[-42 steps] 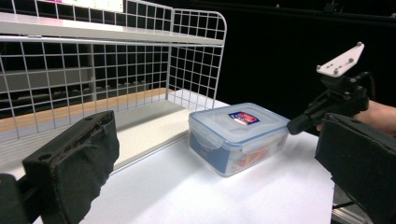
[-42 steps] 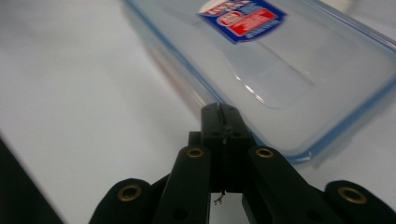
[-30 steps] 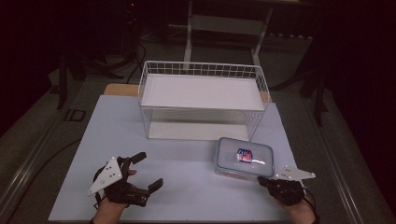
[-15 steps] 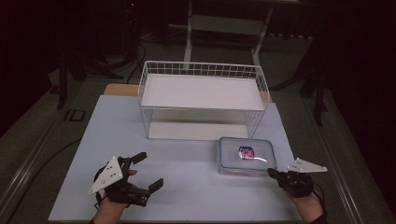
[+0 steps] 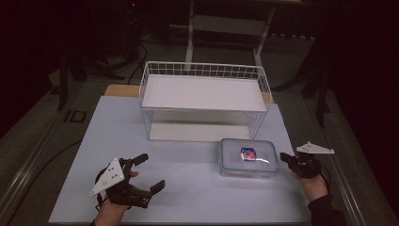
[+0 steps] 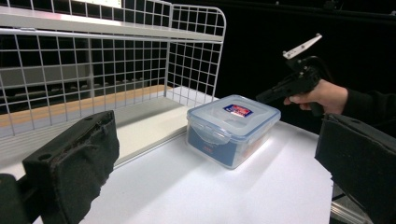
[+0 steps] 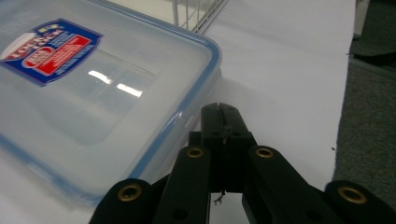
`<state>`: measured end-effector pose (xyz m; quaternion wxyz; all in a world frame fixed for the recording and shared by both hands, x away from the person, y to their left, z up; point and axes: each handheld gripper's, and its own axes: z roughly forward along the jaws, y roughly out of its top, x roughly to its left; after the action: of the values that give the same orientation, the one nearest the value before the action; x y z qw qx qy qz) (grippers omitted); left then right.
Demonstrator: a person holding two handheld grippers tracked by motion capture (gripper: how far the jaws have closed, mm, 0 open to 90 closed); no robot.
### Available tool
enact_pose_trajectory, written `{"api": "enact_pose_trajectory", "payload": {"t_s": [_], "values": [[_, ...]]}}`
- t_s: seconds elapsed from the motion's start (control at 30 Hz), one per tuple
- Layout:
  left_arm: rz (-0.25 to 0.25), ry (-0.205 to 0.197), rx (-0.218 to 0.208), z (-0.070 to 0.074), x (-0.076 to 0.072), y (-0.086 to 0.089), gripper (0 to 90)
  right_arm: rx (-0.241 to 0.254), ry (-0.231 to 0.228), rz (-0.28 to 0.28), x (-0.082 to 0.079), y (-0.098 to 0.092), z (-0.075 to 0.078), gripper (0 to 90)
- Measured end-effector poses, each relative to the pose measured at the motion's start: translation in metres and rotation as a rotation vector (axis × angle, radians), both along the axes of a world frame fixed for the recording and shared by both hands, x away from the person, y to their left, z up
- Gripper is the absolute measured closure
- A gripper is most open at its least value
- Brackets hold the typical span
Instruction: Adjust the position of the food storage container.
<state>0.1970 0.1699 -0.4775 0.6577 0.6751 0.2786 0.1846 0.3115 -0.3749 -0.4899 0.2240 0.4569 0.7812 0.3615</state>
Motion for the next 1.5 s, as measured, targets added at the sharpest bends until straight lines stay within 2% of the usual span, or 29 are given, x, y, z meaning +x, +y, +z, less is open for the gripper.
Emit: {"api": "enact_pose_trajectory", "payload": {"t_s": [0.13, 0.2, 0.23, 0.5, 0.73, 0.9, 1.03, 1.3, 1.5], "values": [[-0.003, 0.009, -0.004, -0.001, 0.001, -0.001, 0.0, -0.001, 0.01, 0.021, 0.005, 0.006, -0.004, 90.0], [-0.003, 0.009, -0.003, -0.001, 0.001, -0.001, 0.0, -0.015, 0.007, 0.011, 0.005, 0.008, -0.004, 90.0], [-0.005, 0.009, -0.003, -0.001, 0.001, -0.001, 0.0, -0.004, 0.007, 0.014, 0.005, 0.008, -0.003, 90.0], [-0.013, 0.012, 0.004, -0.002, 0.001, -0.003, 0.0, -0.006, 0.005, 0.044, 0.006, 0.021, -0.003, 90.0], [-0.016, 0.017, 0.006, -0.002, 0.001, -0.004, 0.0, -0.002, 0.01, 0.099, 0.009, 0.042, -0.004, 90.0], [-0.019, 0.017, 0.007, -0.002, 0.001, -0.004, 0.0, 0.029, 0.028, 0.154, 0.01, 0.061, -0.004, 90.0], [-0.02, 0.019, 0.007, -0.003, 0.001, -0.004, 0.0, 0.023, 0.028, 0.199, 0.009, 0.073, -0.004, 90.0], [-0.024, 0.027, 0.011, -0.004, 0.002, -0.004, 0.0, 0.022, 0.015, 0.18, 0.014, 0.077, 0.0, 90.0], [-0.03, 0.03, 0.019, -0.004, 0.001, -0.006, 0.0, 0.025, 0.009, 0.218, 0.015, 0.094, 0.003, 90.0]]}}
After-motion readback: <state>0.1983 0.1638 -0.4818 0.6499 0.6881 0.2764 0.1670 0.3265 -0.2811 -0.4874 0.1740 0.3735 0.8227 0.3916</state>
